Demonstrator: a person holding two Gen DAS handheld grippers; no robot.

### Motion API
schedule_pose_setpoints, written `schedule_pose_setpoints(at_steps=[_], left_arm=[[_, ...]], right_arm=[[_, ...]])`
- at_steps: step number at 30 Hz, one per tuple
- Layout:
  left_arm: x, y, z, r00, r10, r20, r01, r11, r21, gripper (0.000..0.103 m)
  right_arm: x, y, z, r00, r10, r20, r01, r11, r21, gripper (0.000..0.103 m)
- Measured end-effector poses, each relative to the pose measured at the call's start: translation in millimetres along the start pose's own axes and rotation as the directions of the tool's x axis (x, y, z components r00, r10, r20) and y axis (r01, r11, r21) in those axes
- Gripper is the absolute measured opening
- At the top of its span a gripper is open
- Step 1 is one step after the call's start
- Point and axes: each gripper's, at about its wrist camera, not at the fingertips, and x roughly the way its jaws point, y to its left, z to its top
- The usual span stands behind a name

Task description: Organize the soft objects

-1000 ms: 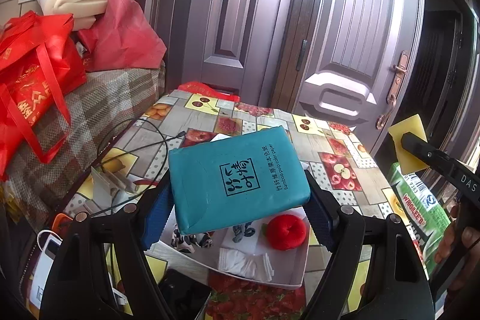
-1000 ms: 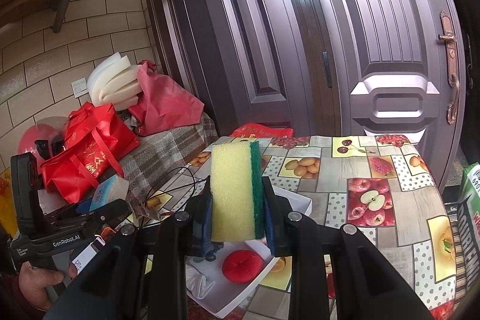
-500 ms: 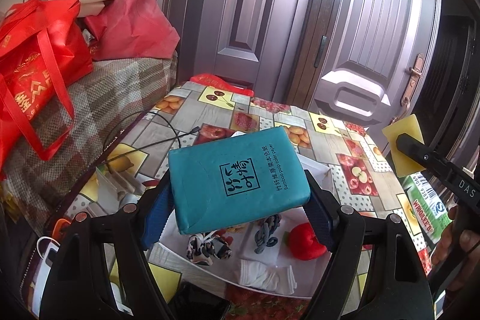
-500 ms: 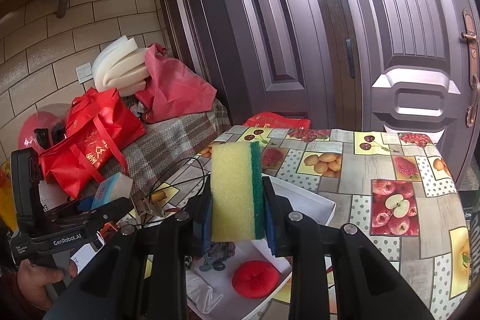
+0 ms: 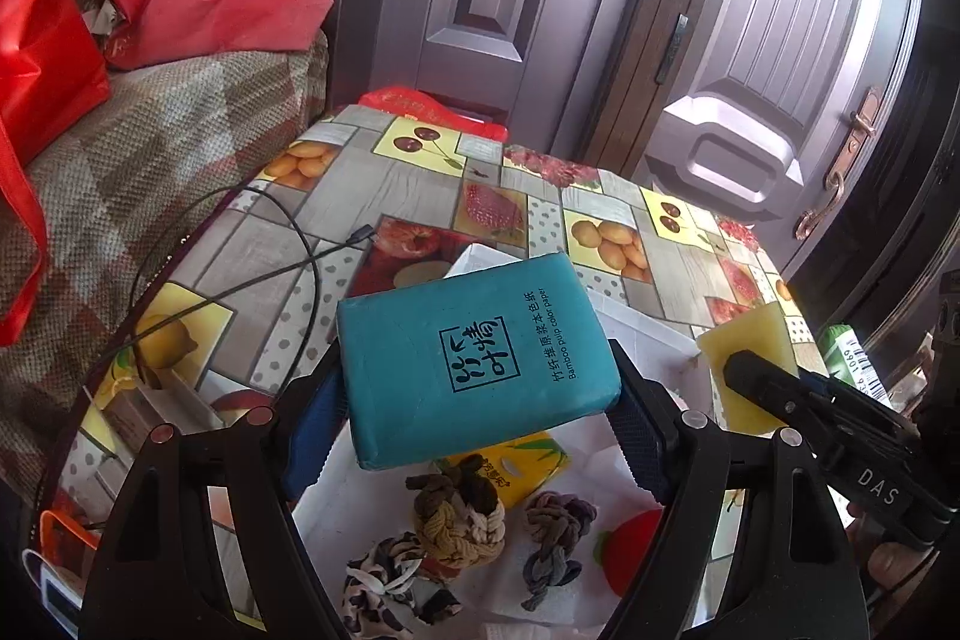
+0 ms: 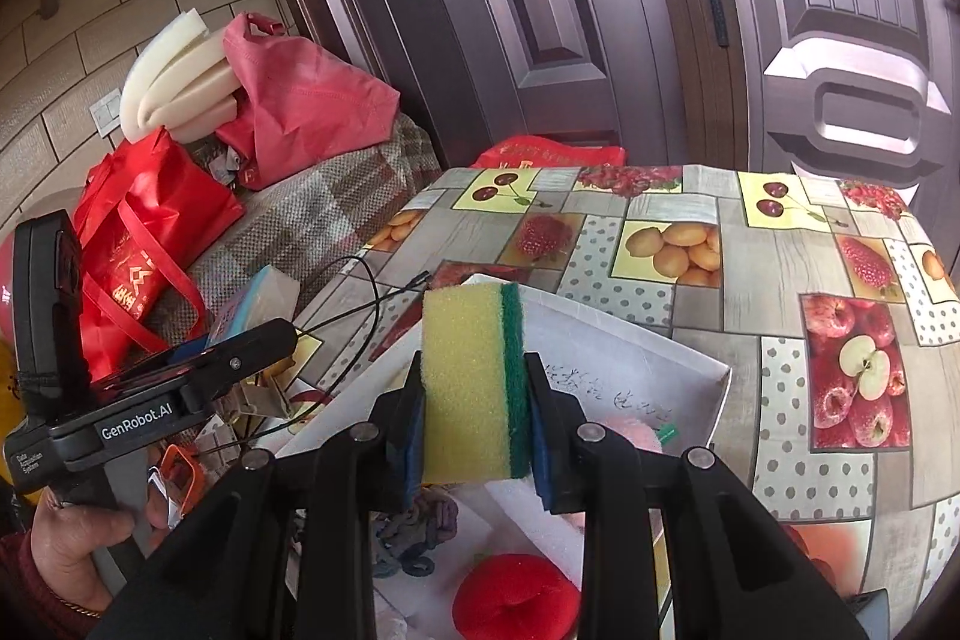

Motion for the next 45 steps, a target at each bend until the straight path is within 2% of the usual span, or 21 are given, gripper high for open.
schedule_pose_setpoints(at_steps=[8,13,14,15,16,17,18,19,28,31,34,37,42,43,45], left_arm=[[43.5,-10.3,-20.5,0.996,0.019,-0.087,-0.018,1.0,0.005,0.08],[52.9,-10.1,-24.2,0.994,0.048,-0.098,-0.047,0.999,0.011,0.082],[54.0,-9.8,-24.7,0.993,0.058,-0.101,-0.057,0.998,0.016,0.084],[54.1,-9.2,-25.4,0.993,0.069,-0.099,-0.068,0.998,0.019,0.09],[53.1,-8.3,-26.1,0.992,0.082,-0.094,-0.081,0.997,0.019,0.097],[51.7,-6.7,-26.6,0.991,0.102,-0.085,-0.101,0.995,0.018,0.103],[48.4,-5.2,-27.4,0.991,0.11,-0.071,-0.109,0.994,0.018,0.103],[44.5,-4.2,-28.5,0.992,0.109,-0.056,-0.108,0.994,0.017,0.103],[0.7,-9.6,-35.1,0.992,0.128,0.016,-0.129,0.992,0.015,0.103],[-17.1,-17.7,-36.9,0.995,0.1,0.03,-0.1,0.995,0.014,0.103],[-39.3,-27.4,-36.1,0.995,0.087,0.05,-0.088,0.996,0.027,0.103],[-68.4,-37.5,-30.4,0.989,0.115,0.096,-0.12,0.992,0.048,0.103],[-128.3,-48.2,-16.1,0.967,0.151,0.206,-0.162,0.986,0.04,0.103],[-139.0,-50.8,-14.6,0.96,0.171,0.223,-0.182,0.983,0.029,0.103],[-156.8,-56.7,-14.4,0.935,0.251,0.253,-0.259,0.966,-0.001,0.103]], right_arm=[[37.3,-17.9,-11.8,0.996,-0.024,-0.09,0.026,0.999,0.023,0.028],[45.8,-19.1,-15.2,0.994,-0.036,-0.101,0.039,0.999,0.025,0.031],[45.3,-18.0,-15.7,0.995,-0.039,-0.094,0.041,0.999,0.016,0.036],[44.0,-17.0,-16.4,0.995,-0.043,-0.086,0.044,0.999,0.008,0.055],[42.3,-16.1,-17.2,0.996,-0.041,-0.075,0.041,0.999,0.004,0.082],[40.0,-15.2,-18.0,0.997,-0.04,-0.065,0.04,0.999,0.001,0.092],[37.3,-14.6,-19.0,0.997,-0.048,-0.055,0.048,0.999,-0.001,0.101],[35.4,-14.2,-20.0,0.998,-0.048,-0.05,0.048,0.999,-0.005,0.103],[1.2,0.3,-32.8,0.998,-0.06,-0.014,0.059,0.996,-0.064,0.103],[-14.5,9.3,-34.5,0.996,-0.089,0.006,0.089,0.991,-0.104,0.103],[-37.1,15.4,-34.8,0.987,-0.144,0.065,0.151,0.98,-0.13,0.103],[-66.4,17.6,-32.2,0.968,-0.208,0.142,0.225,0.968,-0.116,0.103],[-124.6,10.0,-20.7,0.894,-0.358,0.271,0.368,0.93,0.015,0.103],[-133.9,7.8,-18.0,0.887,-0.365,0.282,0.374,0.927,0.025,0.103],[-151.8,3.2,-15.1,0.882,-0.358,0.306,0.366,0.93,0.033,0.103]])
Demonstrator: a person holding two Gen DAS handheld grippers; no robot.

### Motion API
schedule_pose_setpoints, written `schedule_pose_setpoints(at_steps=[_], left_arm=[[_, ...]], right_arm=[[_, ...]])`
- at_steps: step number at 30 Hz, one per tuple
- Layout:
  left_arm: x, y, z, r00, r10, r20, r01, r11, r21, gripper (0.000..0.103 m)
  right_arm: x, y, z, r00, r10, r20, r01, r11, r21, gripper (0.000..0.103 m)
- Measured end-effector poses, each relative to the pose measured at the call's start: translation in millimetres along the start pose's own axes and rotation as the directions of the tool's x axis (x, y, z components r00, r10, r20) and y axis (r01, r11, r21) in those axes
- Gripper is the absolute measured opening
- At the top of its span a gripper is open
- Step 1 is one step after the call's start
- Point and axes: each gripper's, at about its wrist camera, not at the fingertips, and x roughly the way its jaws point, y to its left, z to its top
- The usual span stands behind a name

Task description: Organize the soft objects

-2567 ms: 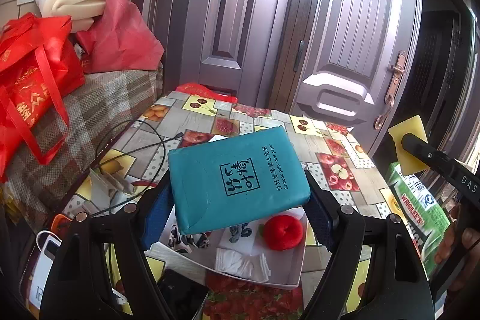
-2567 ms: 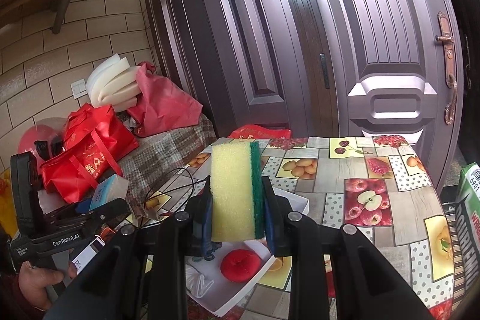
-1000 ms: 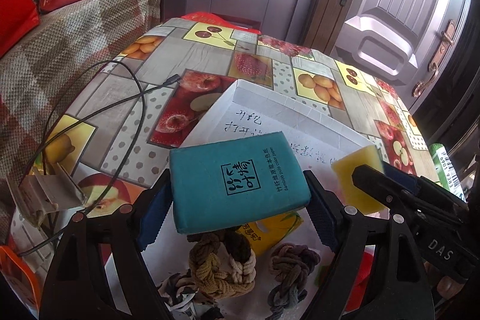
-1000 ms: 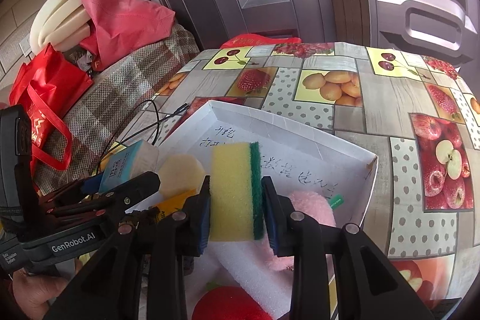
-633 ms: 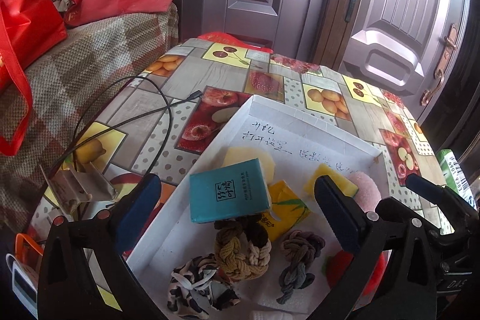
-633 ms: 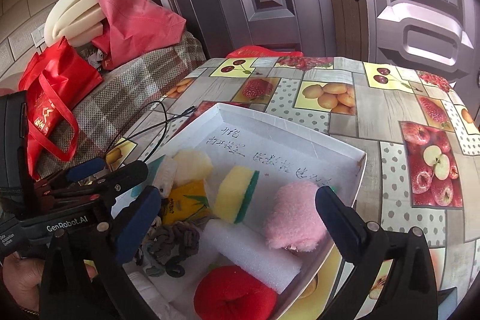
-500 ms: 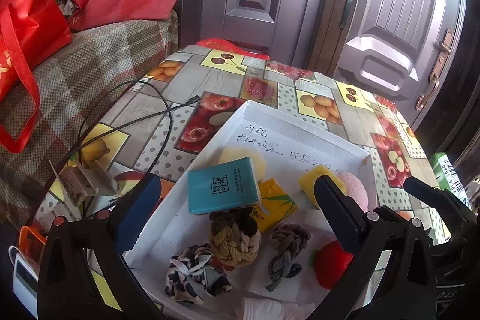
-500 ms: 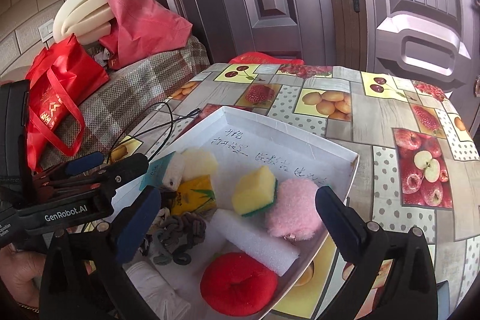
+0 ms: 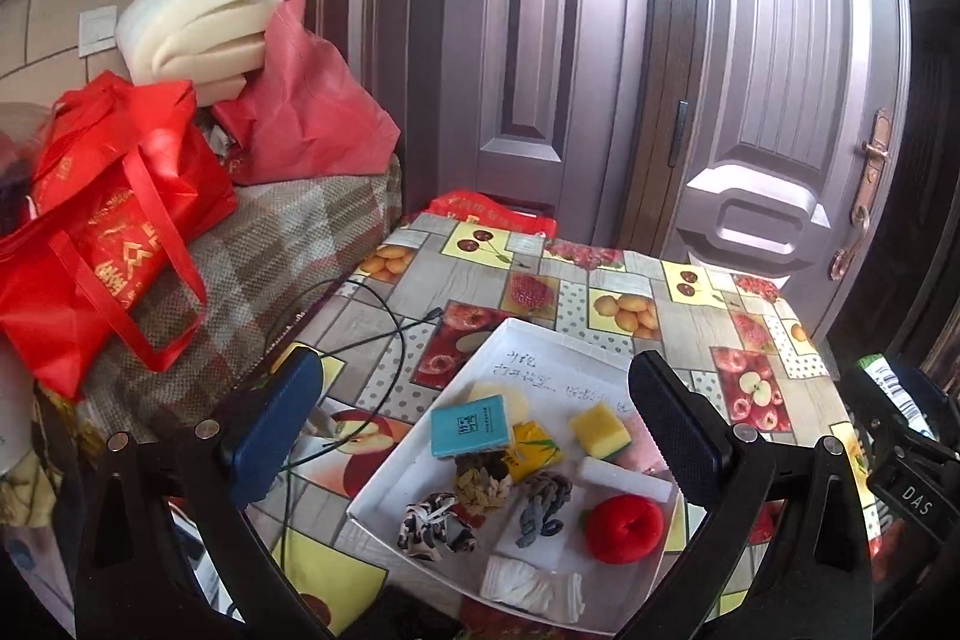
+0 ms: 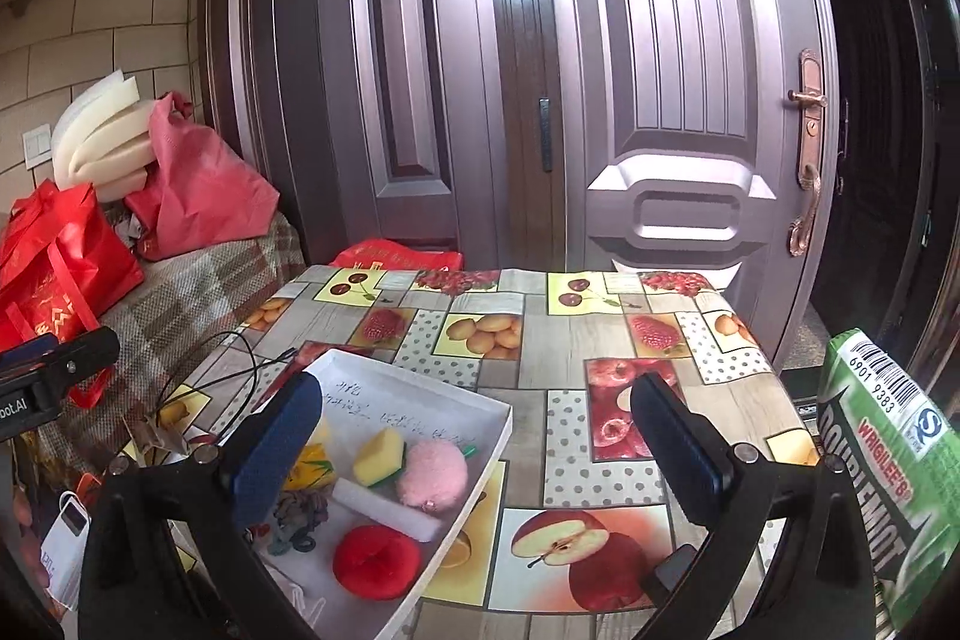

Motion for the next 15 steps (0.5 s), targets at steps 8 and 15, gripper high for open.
schedule_pose_setpoints(at_steps=[8,15], left_arm=[[-27.6,-9.5,-12.7,0.995,0.091,-0.051,-0.092,0.996,-0.011,0.103],[-41.7,-29.3,-26.1,0.996,-0.015,-0.089,0.015,1.0,-0.005,0.103]], right_arm=[[-49.6,-23.3,3.2,0.996,-0.031,0.088,0.032,0.999,-0.008,0.103],[-91.6,-59.0,0.9,0.987,-0.073,0.145,0.066,0.996,0.053,0.103]])
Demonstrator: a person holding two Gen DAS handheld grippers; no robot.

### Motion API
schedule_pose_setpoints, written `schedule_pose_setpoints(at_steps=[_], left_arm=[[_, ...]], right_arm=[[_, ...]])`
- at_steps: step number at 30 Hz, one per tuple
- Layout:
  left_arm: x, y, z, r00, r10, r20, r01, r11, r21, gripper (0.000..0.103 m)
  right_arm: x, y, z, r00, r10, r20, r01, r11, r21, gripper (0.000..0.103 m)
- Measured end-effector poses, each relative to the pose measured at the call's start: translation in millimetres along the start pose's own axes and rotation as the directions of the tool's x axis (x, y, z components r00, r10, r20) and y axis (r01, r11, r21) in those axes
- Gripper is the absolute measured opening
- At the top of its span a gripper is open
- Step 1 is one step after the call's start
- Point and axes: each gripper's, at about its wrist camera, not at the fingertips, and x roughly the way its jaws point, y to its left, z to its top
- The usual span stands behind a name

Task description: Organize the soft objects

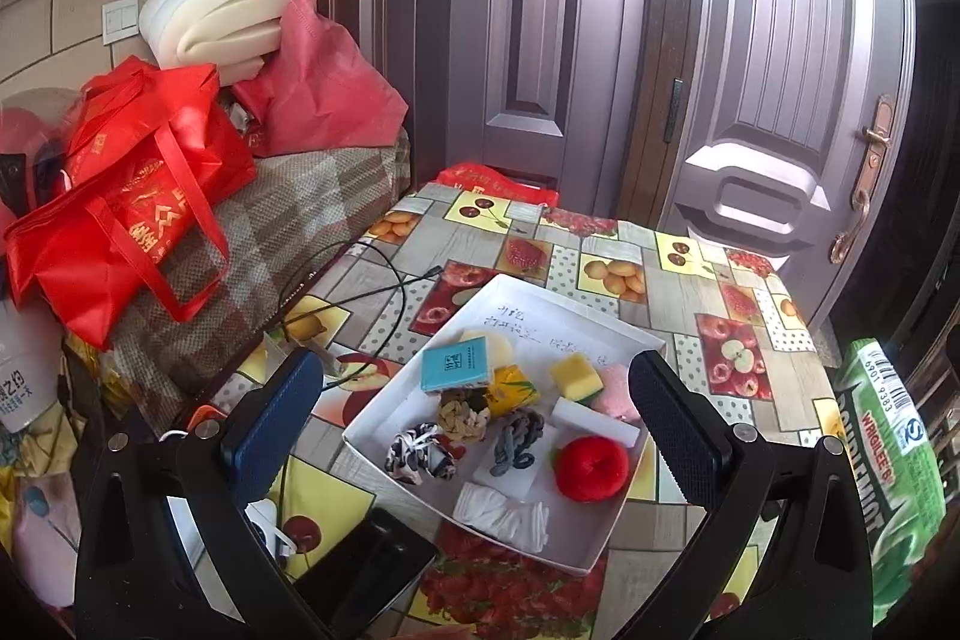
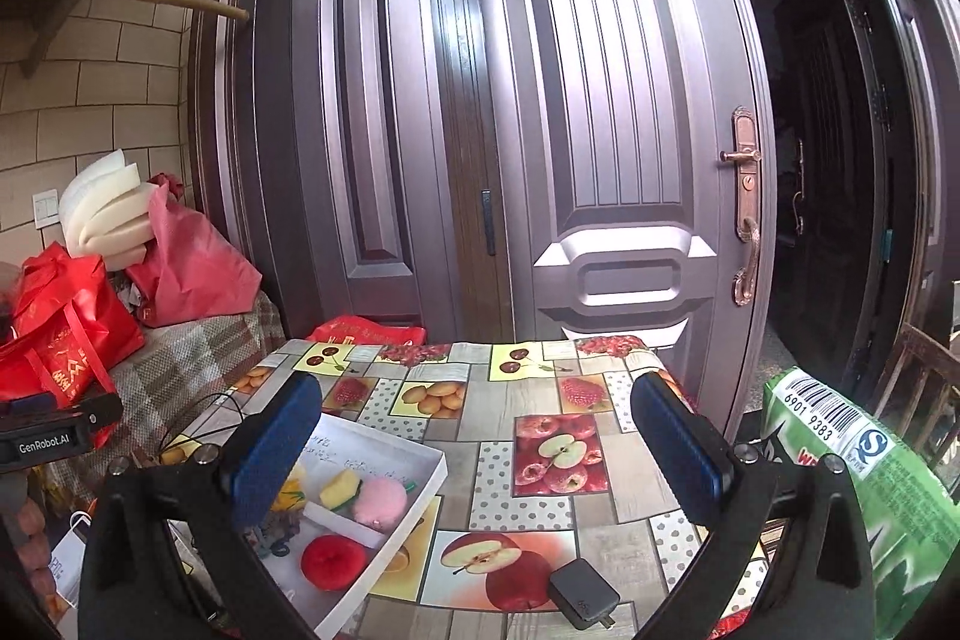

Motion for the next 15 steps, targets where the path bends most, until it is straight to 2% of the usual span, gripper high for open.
schedule_pose_setpoints(at_steps=[4,9,12,15], left_arm=[[-4.2,-17.7,-13.2,1.0,-0.017,-0.019,0.018,0.999,0.043,0.103],[-27.0,-26.1,-27.5,0.998,0.013,0.057,-0.019,0.994,0.112,0.103],[-27.4,-22.9,-31.0,0.999,-0.005,0.04,0.001,0.994,0.106,0.103],[-17.4,-26.0,-36.3,1.0,-0.011,-0.016,0.013,0.995,0.103,0.103]], right_arm=[[-8.3,-19.6,-10.6,0.998,-0.042,-0.048,0.044,0.999,0.031,0.103],[-37.6,-45.1,-25.2,0.993,-0.118,-0.03,0.12,0.99,0.07,0.103],[-46.5,-60.9,-33.3,0.987,-0.154,-0.051,0.16,0.978,0.131,0.103],[-41.9,-71.6,-41.3,0.977,-0.178,-0.119,0.196,0.966,0.166,0.103]])
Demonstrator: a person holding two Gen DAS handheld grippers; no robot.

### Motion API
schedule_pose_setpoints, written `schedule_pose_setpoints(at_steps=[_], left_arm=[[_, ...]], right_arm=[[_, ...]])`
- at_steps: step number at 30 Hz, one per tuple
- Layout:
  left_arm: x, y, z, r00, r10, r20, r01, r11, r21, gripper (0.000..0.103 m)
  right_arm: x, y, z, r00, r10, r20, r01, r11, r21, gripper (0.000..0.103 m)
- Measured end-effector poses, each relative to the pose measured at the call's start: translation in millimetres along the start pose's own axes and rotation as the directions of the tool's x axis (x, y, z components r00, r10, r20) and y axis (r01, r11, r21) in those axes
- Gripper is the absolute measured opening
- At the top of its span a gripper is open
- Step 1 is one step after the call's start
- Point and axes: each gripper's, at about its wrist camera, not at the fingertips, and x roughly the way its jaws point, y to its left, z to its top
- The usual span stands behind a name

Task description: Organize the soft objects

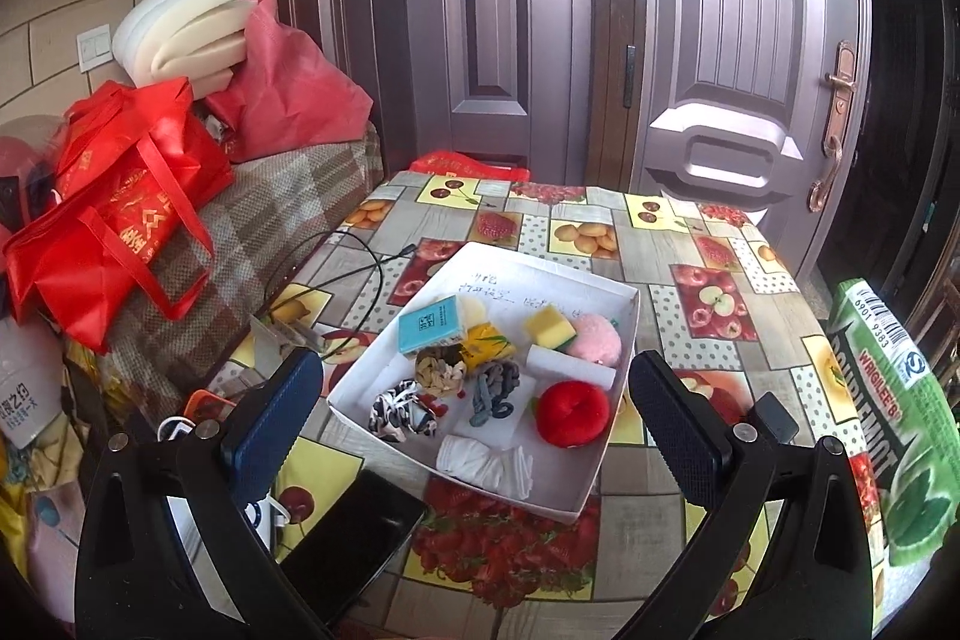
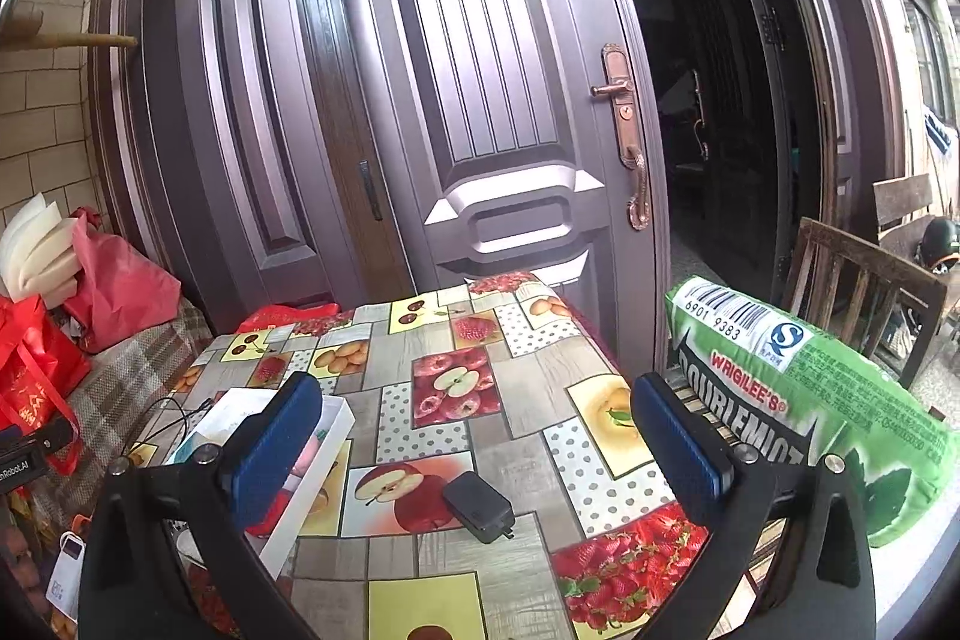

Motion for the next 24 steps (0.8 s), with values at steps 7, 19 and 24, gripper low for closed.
schedule_pose_setpoints(at_steps=[7,19,24], left_arm=[[1.1,-11.7,-10.1,1.0,-0.007,-0.019,0.008,1.0,0.025,0.103],[14.6,-5.1,-15.8,0.997,0.004,-0.077,-0.004,1.0,0.002,0.103],[17.2,-5.6,-16.7,0.996,-0.005,-0.088,0.005,1.0,0.001,0.103]], right_arm=[[1.6,-3.4,-6.6,0.999,-0.005,-0.045,0.006,1.0,0.022,0.103],[7.4,0.5,-9.1,0.997,0.019,-0.072,-0.019,1.0,0.002,0.103],[9.7,-0.9,-10.3,0.996,0.018,-0.082,-0.017,1.0,0.008,0.103]])
